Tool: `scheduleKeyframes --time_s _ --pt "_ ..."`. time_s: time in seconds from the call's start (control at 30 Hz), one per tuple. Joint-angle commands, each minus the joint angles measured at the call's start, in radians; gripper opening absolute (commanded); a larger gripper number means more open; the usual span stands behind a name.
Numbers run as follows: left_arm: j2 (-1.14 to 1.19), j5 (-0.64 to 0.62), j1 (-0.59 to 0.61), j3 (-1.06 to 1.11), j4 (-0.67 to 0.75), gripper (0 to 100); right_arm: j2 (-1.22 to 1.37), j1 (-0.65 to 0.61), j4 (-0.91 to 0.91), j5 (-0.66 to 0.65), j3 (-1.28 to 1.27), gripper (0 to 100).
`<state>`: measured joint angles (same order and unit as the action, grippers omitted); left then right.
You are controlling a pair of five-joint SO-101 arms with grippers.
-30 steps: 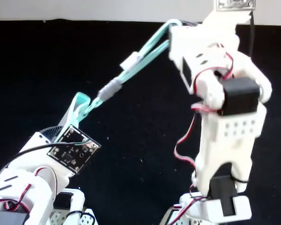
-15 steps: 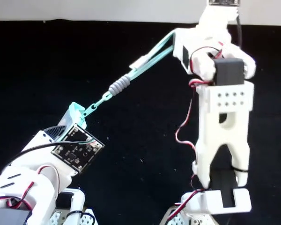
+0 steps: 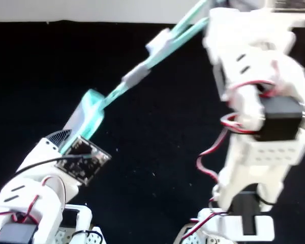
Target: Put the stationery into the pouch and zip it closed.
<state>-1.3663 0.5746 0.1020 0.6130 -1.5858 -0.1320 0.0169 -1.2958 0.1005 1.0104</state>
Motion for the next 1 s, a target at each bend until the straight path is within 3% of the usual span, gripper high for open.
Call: scheduleKeyframes --time_s 0.0,0.2,0.57,0.77,0.97 --pt "-0.004 0.002 0.013 0.042 0.046 20 -0.028 0.099 0.01 -0.003 0.114 0.6" --pt "-0.004 0.0 0.012 0.128 0.13 20 -0.028 0.093 -0.004 -0.003 0.156 0.6" --pt "-0.004 0.0 -0.021 0.137 0.13 20 -0.019 -0.068 0.013 -0.005 0.148 0.6" --pt "-0.004 0.0 -0.021 0.137 0.13 20 -0.021 -0.18 0.074 -0.086 0.156 0.6" --pt "-0.004 0.0 -0.021 0.131 0.147 20 -0.024 -0.196 0.074 -0.084 0.156 0.6"
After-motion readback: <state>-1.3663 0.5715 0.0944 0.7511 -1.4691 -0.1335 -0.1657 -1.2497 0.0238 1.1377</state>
